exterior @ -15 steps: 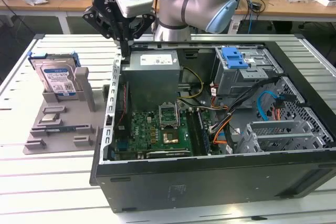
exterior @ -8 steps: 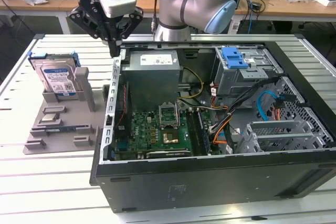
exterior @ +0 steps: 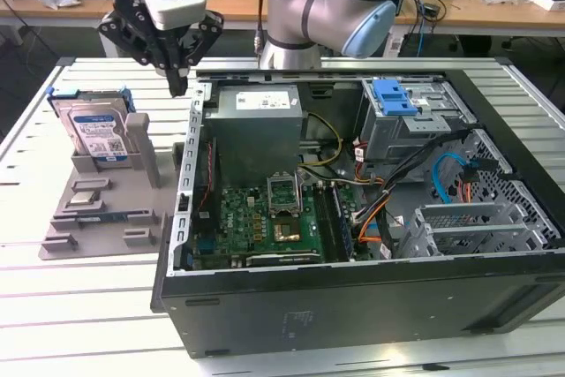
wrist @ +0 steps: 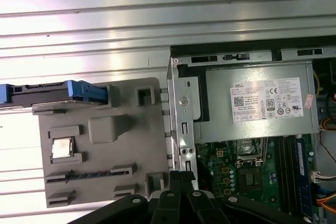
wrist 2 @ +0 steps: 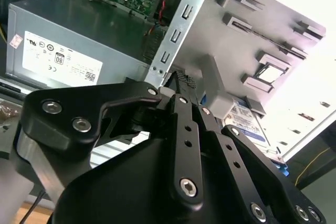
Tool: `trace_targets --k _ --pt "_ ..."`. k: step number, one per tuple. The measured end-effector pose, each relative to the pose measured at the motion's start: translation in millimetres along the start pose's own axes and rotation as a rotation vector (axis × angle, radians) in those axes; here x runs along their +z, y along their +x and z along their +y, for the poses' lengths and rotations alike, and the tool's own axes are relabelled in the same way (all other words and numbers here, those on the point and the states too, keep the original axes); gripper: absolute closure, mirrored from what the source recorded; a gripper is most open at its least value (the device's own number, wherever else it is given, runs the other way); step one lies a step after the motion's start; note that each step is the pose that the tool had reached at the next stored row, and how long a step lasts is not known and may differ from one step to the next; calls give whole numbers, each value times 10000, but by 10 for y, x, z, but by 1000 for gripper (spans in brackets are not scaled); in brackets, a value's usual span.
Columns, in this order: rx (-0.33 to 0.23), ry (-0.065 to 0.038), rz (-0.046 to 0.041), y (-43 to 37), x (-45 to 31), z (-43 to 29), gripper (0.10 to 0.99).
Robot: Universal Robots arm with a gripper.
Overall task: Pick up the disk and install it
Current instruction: 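Reach for the disk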
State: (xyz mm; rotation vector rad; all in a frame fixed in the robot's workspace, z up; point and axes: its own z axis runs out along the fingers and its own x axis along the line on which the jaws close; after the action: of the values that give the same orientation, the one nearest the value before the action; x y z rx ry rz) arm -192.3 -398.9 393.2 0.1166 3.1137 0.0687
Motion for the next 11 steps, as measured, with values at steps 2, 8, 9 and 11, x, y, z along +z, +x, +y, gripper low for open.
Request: trace_targets --k 2,8,9,11 --pt "1 0 0 35 -1 -2 980" --pt "-1 -1 -1 156 -3 -12 980" --pt "0 0 0 173 -4 -13 980" --pt "0 0 0 211 -5 -16 980"
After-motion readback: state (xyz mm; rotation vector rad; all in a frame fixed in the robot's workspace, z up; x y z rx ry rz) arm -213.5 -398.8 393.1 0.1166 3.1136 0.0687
